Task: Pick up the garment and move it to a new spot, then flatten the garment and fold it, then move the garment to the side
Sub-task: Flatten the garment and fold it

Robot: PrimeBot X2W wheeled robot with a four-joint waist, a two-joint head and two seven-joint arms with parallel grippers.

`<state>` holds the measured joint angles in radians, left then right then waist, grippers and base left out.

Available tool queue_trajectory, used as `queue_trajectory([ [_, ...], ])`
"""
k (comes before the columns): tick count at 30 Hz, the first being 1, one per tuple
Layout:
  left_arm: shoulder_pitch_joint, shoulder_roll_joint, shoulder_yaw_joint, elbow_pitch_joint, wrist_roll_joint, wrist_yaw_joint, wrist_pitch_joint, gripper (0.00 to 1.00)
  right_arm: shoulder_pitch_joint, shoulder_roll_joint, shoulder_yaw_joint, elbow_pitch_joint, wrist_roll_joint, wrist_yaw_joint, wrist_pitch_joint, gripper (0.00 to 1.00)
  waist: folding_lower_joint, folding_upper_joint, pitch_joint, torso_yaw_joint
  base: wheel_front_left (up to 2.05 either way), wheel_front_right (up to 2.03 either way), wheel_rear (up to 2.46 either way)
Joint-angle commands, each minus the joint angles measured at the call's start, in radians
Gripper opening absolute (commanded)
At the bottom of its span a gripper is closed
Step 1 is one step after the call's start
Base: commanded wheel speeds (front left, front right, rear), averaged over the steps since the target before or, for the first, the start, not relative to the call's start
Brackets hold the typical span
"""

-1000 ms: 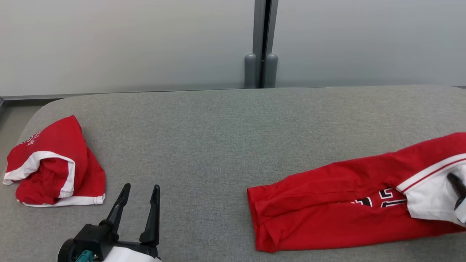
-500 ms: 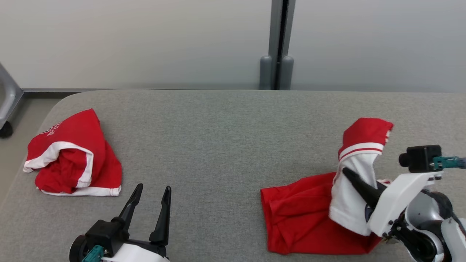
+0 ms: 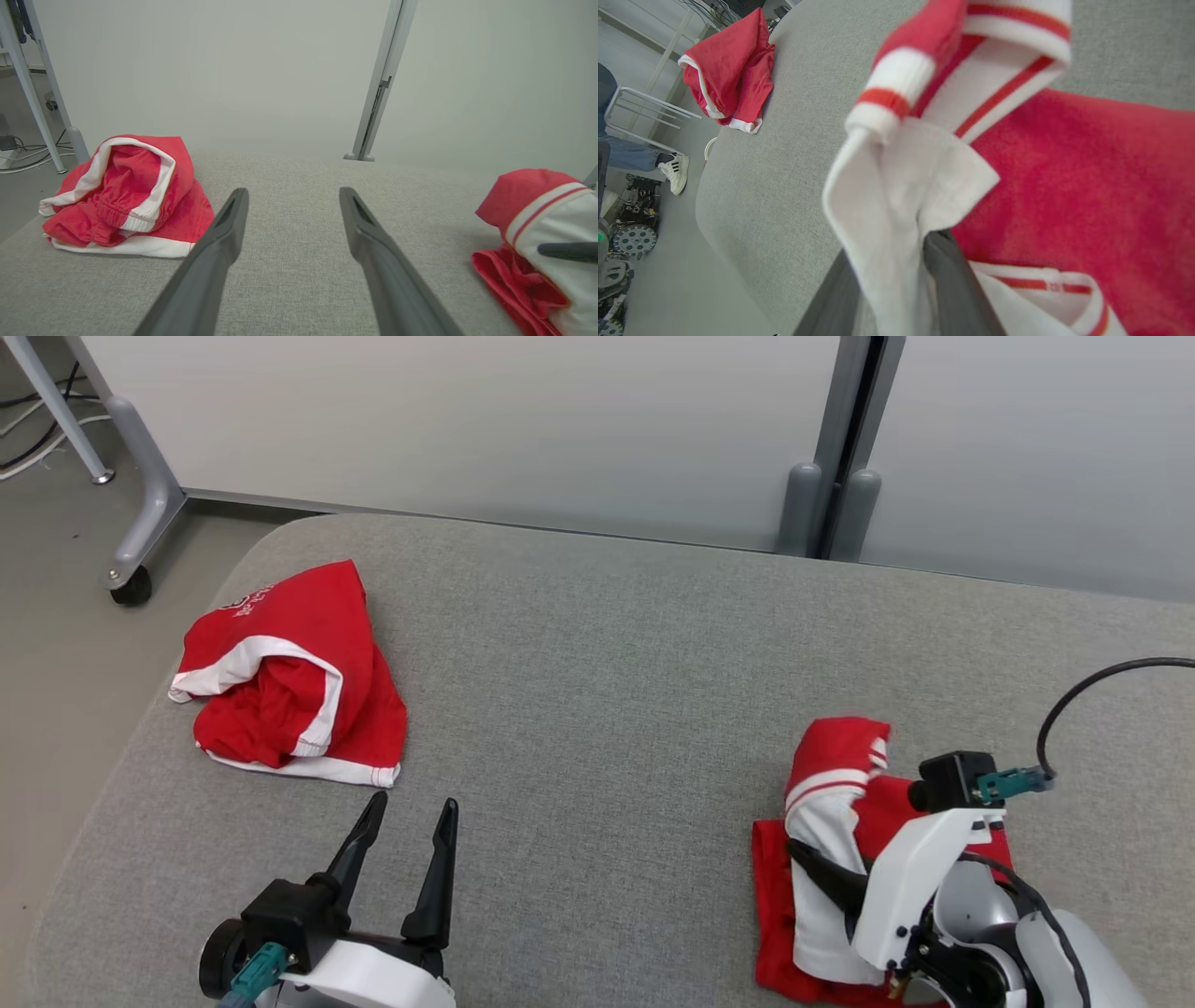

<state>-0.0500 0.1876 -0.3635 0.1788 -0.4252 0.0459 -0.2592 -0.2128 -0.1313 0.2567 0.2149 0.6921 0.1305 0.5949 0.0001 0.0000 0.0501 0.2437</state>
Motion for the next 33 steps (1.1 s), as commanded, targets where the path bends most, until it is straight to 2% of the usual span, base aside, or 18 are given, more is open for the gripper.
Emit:
queue_trajectory([
  [1,-0.018,0.003,0.005,0.004,-0.003,-0.002,-0.003,1.00,-0.015,0.005,0.005,0.009,0.006,0.001,-0.011,1.00,-0.0001,0.0000,0.000,0.001,0.00,0.00,0.00],
  [5,-0.012,0.004,0.009,0.010,-0.003,-0.002,-0.004,1.00,-0.020,0.007,0.021,0.002,0.023,0.001,-0.029,1.00,-0.0001,0.0000,-0.007,-0.012,0.00,0.00,0.00],
  [8,-0.005,0.005,0.012,0.012,-0.003,-0.004,-0.005,1.00,-0.025,-0.004,0.031,-0.047,0.053,0.001,-0.076,1.00,-0.0001,0.0000,-0.018,-0.034,0.00,0.00,0.00],
  [13,0.010,0.006,0.019,0.007,-0.003,0.003,-0.005,1.00,0.002,-0.053,0.014,-0.146,0.100,0.001,-0.168,1.00,-0.0001,0.0000,-0.033,-0.075,0.00,0.00,0.00],
  [21,0.024,0.010,0.034,-0.004,-0.004,0.009,-0.006,1.00,0.060,-0.143,-0.107,-0.236,0.093,0.001,-0.339,1.00,-0.0001,0.0000,-0.045,-0.123,0.00,0.00,0.00],
  [25,0.028,0.011,0.038,-0.009,-0.004,0.006,-0.006,1.00,0.093,-0.162,-0.177,-0.196,0.035,0.001,-0.410,1.00,-0.0001,0.0000,-0.046,-0.132,0.00,0.00,0.00],
  [29,0.029,0.010,0.038,-0.012,-0.002,0.004,-0.006,1.00,0.112,-0.143,-0.205,-0.128,-0.031,0.001,-0.436,1.00,-0.0001,0.0000,-0.044,-0.133,0.00,0.00,0.00],
  [33,0.022,0.008,0.033,-0.010,0.003,-0.002,-0.006,1.00,0.089,-0.096,-0.202,-0.004,-0.070,0.001,-0.416,1.00,-0.0001,0.0000,-0.040,-0.121,0.00,0.00,0.00],
])
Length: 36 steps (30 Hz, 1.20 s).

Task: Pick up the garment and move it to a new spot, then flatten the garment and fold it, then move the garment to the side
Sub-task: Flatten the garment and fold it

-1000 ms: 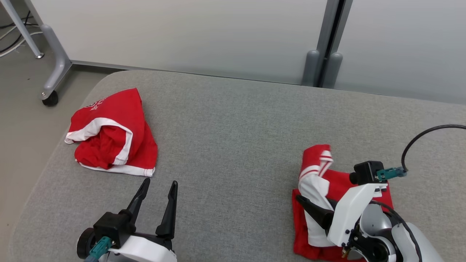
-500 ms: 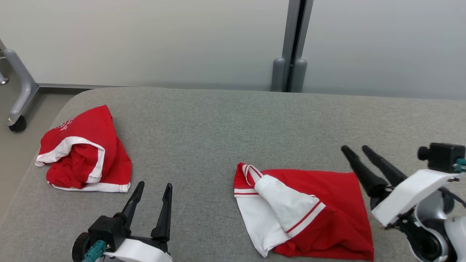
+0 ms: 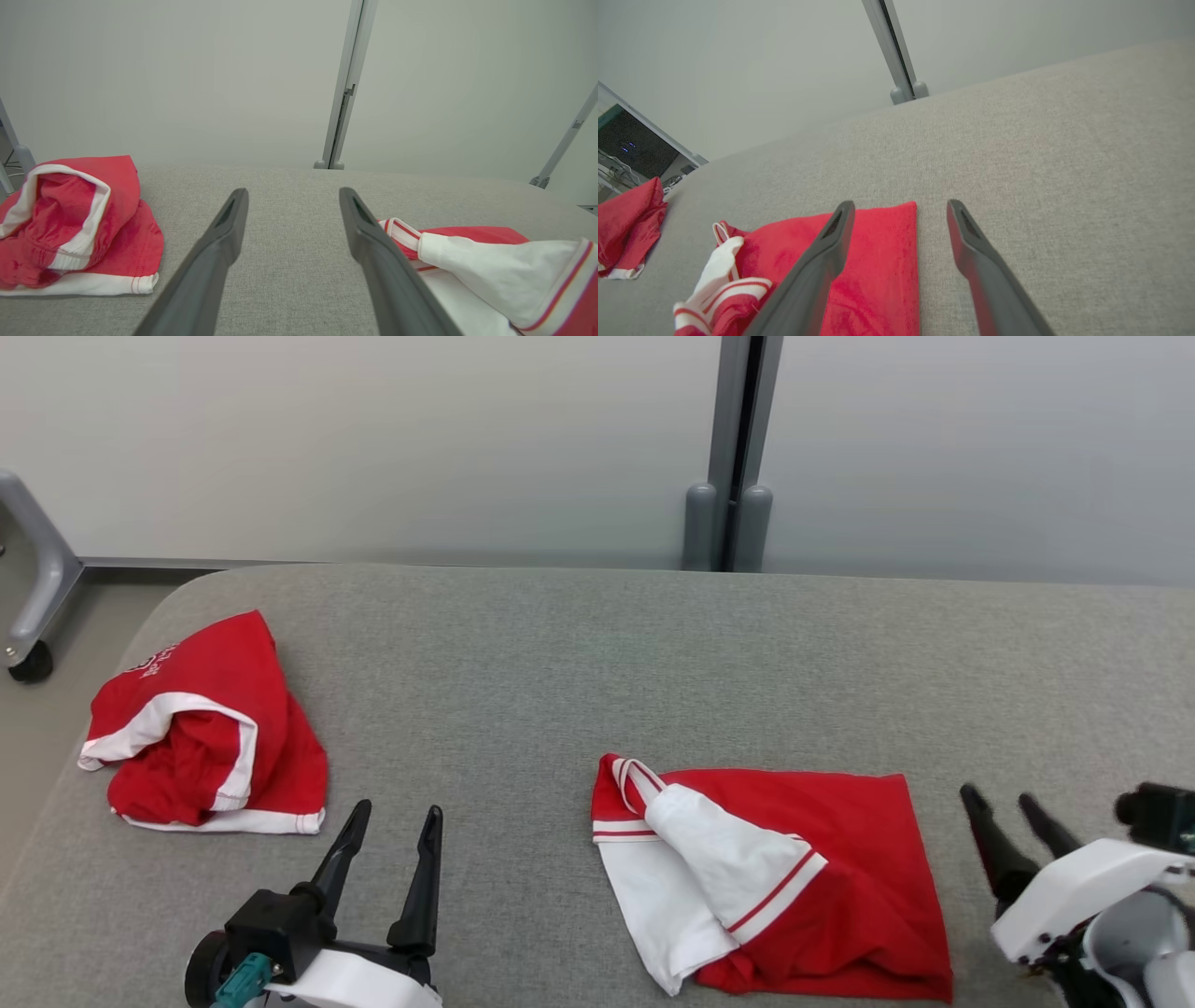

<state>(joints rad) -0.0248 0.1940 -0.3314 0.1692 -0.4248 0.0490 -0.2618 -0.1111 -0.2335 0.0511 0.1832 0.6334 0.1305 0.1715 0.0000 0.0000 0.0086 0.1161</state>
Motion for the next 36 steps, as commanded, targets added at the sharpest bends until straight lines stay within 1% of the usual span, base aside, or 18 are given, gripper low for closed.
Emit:
queue_trajectory([
  [1,-0.006,0.000,-0.002,0.001,0.003,-0.005,-0.004,1.00,-0.022,0.015,0.012,0.063,-0.018,0.001,0.016,0.47,0.0000,0.0000,0.003,0.014,0.00,0.00,0.00],
  [2,-0.009,-0.002,-0.004,0.002,0.004,-0.007,-0.004,1.00,-0.032,0.029,0.019,0.095,-0.016,0.001,0.021,0.00,0.0000,0.0000,0.004,0.022,0.00,0.00,0.00],
  [7,-0.016,-0.003,-0.002,0.012,0.002,-0.009,-0.003,1.00,-0.067,0.061,0.114,0.227,-0.002,0.001,0.023,0.00,0.0000,0.0000,0.005,0.068,0.00,0.00,0.00],
  [11,-0.011,-0.004,-0.004,0.013,0.006,-0.009,-0.003,1.00,-0.085,0.081,0.240,0.261,0.045,0.001,0.013,0.00,0.0000,0.0000,0.003,0.099,0.00,0.00,0.00],
  [13,-0.011,-0.003,-0.004,0.015,0.005,-0.011,-0.003,1.00,-0.087,0.089,0.317,0.262,0.071,0.001,0.012,0.00,0.0000,0.0000,0.002,0.107,0.00,0.00,0.00],
  [16,-0.008,-0.003,-0.005,0.016,0.005,-0.011,-0.003,1.00,-0.092,0.092,0.461,0.235,0.115,0.001,0.012,0.00,0.0000,0.0000,-0.002,0.114,0.00,0.00,0.00],
  [19,-0.006,-0.004,-0.005,0.016,0.005,-0.009,-0.003,1.00,-0.094,0.079,0.601,0.201,0.173,0.001,0.015,0.00,0.0000,0.0000,-0.004,0.115,0.00,0.00,0.00],
  [22,-0.003,-0.002,-0.001,0.012,0.004,-0.005,-0.003,1.00,-0.113,0.051,0.687,0.156,0.230,0.001,-0.016,0.00,0.0000,0.0000,-0.005,0.106,0.00,0.00,0.00],
  [26,0.008,0.001,0.005,0.005,0.005,-0.001,-0.003,1.00,-0.141,-0.006,0.727,0.099,0.273,0.001,-0.098,0.00,0.0000,0.0000,-0.010,0.080,0.00,0.00,0.00],
  [30,0.014,0.002,0.011,-0.005,0.008,0.005,-0.003,1.00,-0.178,-0.073,0.693,0.057,0.270,0.001,-0.200,0.00,0.0000,0.0000,-0.012,0.045,0.00,0.00,0.00],
  [31,0.013,0.004,0.014,-0.008,0.008,0.006,-0.003,1.00,-0.184,-0.091,0.677,0.049,0.263,0.001,-0.223,0.12,0.0000,0.0000,-0.012,0.035,0.00,0.00,0.00],
  [32,0.013,0.004,0.017,-0.011,0.008,0.007,-0.003,1.00,-0.187,-0.107,0.658,0.040,0.262,0.001,-0.248,0.31,0.0000,0.0000,-0.013,0.026,0.00,0.00,0.00],
  [33,0.014,0.004,0.020,-0.014,0.009,0.008,-0.003,1.00,-0.190,-0.121,0.633,0.032,0.261,0.001,-0.275,0.47,0.0000,0.0000,-0.015,0.016,0.00,0.00,0.00],
  [34,0.016,0.004,0.023,-0.018,0.010,0.011,-0.003,1.00,-0.193,-0.139,0.612,0.027,0.255,0.001,-0.296,0.97,0.0000,0.0000,-0.016,0.006,0.00,0.00,0.00],
  [35,0.018,0.004,0.026,-0.022,0.011,0.013,-0.003,1.00,-0.195,-0.155,0.589,0.022,0.248,0.001,-0.316,1.00,0.0000,0.0000,-0.017,-0.003,0.00,0.00,0.00],
  [36,0.021,0.005,0.032,-0.024,0.011,0.016,-0.003,1.00,-0.196,-0.170,0.565,0.015,0.242,0.001,-0.337,1.00,0.0000,0.0000,-0.018,-0.013,0.00,0.00,0.00],
])
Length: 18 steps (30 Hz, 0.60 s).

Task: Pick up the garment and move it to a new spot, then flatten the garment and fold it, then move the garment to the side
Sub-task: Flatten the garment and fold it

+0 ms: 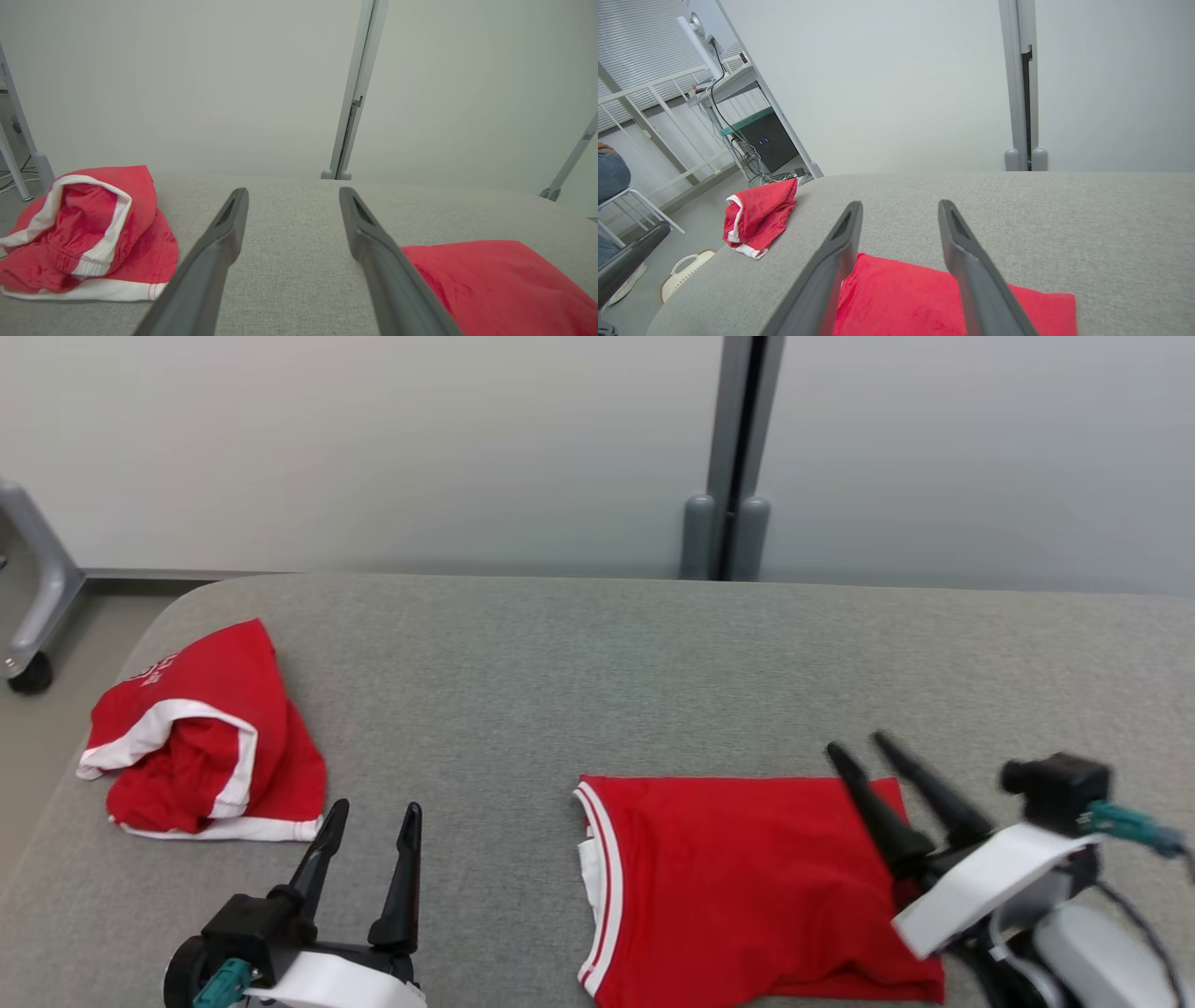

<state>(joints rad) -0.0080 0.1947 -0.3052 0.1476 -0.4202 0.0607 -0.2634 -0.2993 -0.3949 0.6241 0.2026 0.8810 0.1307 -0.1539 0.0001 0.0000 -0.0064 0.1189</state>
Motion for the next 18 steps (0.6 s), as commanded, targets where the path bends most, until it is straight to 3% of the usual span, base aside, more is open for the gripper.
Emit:
queue_trajectory([
  [1,0.005,0.008,0.013,-0.007,0.008,0.007,-0.001,1.00,-0.005,-0.020,-0.035,-0.008,-0.012,0.001,-0.028,1.00,-0.0001,0.0000,-0.005,-0.025,0.00,0.00,0.00],
  [7,0.019,0.023,0.064,-0.041,0.018,0.024,-0.001,1.00,0.037,-0.039,-0.190,-0.015,-0.078,0.001,-0.085,1.00,-0.0001,0.0000,-0.009,-0.082,0.00,0.00,0.00],
  [18,0.048,0.028,0.099,-0.066,0.082,0.038,-0.001,1.00,0.189,0.039,-0.352,0.018,-0.203,0.001,-0.113,1.00,-0.0001,0.0000,-0.015,-0.132,0.00,0.00,0.00],
])
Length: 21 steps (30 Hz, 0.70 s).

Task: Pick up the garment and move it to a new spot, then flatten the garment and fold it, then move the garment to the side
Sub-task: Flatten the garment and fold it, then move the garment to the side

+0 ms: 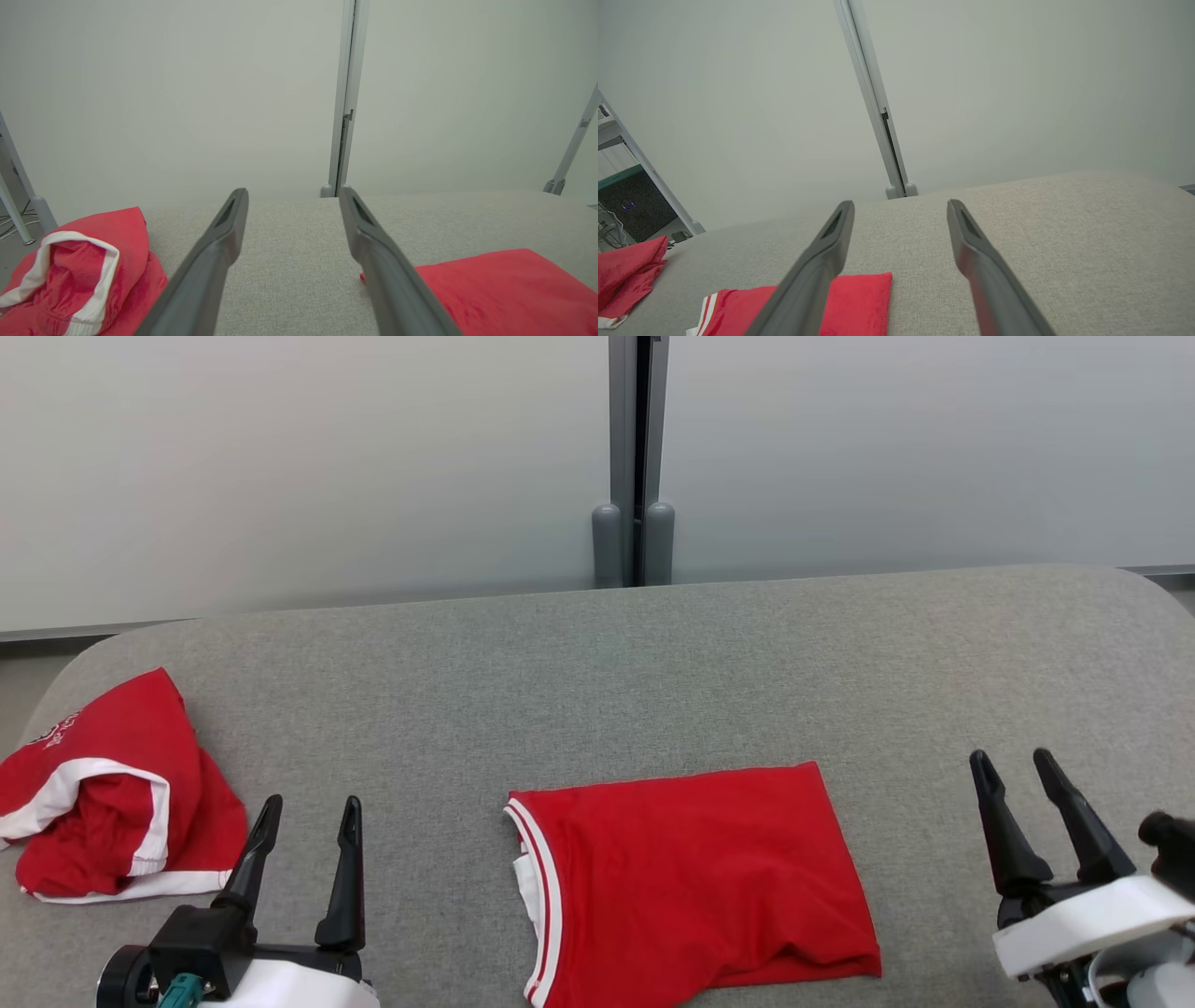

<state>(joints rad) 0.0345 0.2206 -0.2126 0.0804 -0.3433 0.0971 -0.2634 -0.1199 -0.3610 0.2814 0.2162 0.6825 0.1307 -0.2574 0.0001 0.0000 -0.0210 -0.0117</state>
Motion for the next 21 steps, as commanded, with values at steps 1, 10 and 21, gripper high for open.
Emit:
queue_trajectory([
  [1,0.008,0.000,0.009,0.001,0.010,0.001,-0.001,1.00,0.023,0.019,-0.025,0.010,-0.017,0.001,-0.009,1.00,-0.0001,0.0000,0.000,-0.004,0.00,0.00,0.00],
  [10,0.016,-0.018,0.021,0.013,0.044,-0.011,-0.001,1.00,0.046,0.067,-0.068,0.024,-0.091,0.001,-0.009,1.00,-0.0001,0.0000,0.001,-0.011,0.00,0.00,0.00],
  [21,0.018,-0.038,0.023,0.021,0.073,-0.027,-0.001,1.00,0.022,0.065,-0.034,0.083,-0.083,0.001,0.024,1.00,-0.0001,0.0000,0.002,0.012,0.00,0.00,0.00],
])
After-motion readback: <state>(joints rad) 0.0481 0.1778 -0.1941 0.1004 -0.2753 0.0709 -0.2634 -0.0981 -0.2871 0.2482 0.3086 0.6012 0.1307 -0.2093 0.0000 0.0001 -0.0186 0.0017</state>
